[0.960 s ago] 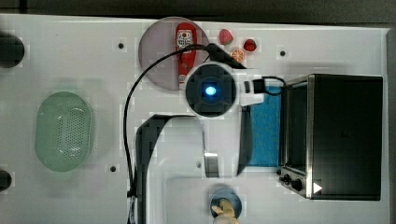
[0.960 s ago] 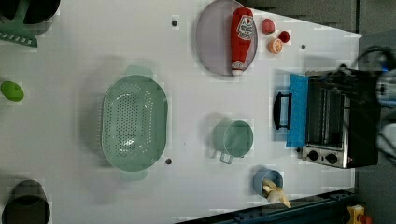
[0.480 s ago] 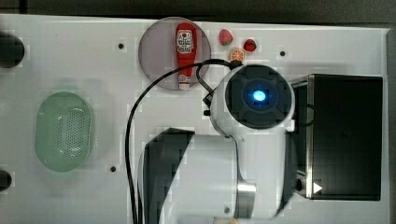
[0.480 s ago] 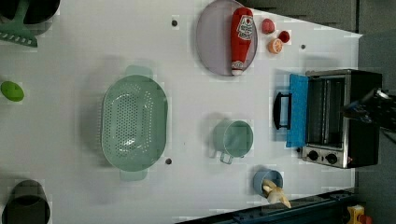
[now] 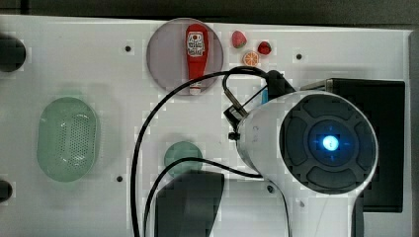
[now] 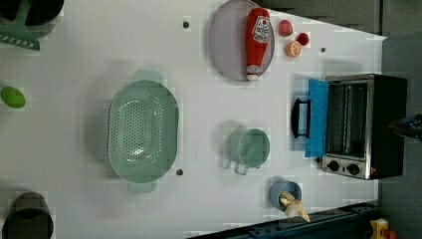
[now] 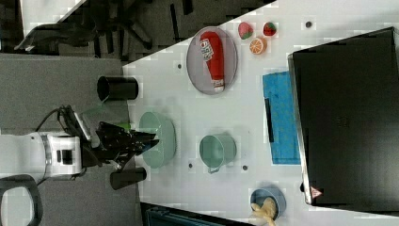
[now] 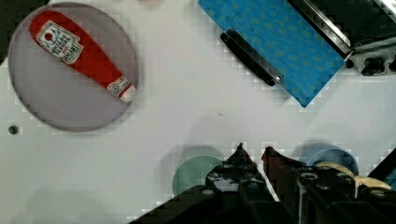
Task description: Flap open oven.
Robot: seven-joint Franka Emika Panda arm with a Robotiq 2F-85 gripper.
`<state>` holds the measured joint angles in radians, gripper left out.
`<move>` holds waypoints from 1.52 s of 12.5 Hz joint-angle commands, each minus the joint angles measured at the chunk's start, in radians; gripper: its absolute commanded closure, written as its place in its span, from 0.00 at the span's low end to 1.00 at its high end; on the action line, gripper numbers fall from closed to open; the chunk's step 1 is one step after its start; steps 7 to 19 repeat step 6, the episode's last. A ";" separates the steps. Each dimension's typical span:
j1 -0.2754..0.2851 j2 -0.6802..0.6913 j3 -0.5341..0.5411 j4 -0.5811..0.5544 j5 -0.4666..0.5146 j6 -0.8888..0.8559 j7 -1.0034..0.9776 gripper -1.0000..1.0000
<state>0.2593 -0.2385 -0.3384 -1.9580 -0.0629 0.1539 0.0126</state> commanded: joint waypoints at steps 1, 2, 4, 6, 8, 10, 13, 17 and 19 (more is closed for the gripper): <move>0.004 0.016 0.021 0.002 -0.001 -0.016 0.054 0.83; 0.004 0.017 0.021 0.000 -0.001 -0.016 0.054 0.83; 0.004 0.019 0.021 -0.001 -0.001 -0.016 0.054 0.83; 0.004 0.020 0.021 -0.001 -0.001 -0.016 0.054 0.83; 0.004 0.020 0.021 -0.001 -0.001 -0.016 0.054 0.83; 0.004 0.020 0.021 -0.001 -0.001 -0.016 0.054 0.83; 0.004 0.020 0.021 -0.001 -0.001 -0.016 0.054 0.83; 0.004 0.020 0.021 -0.001 -0.001 -0.016 0.054 0.83; 0.004 0.020 0.021 -0.001 -0.001 -0.016 0.054 0.83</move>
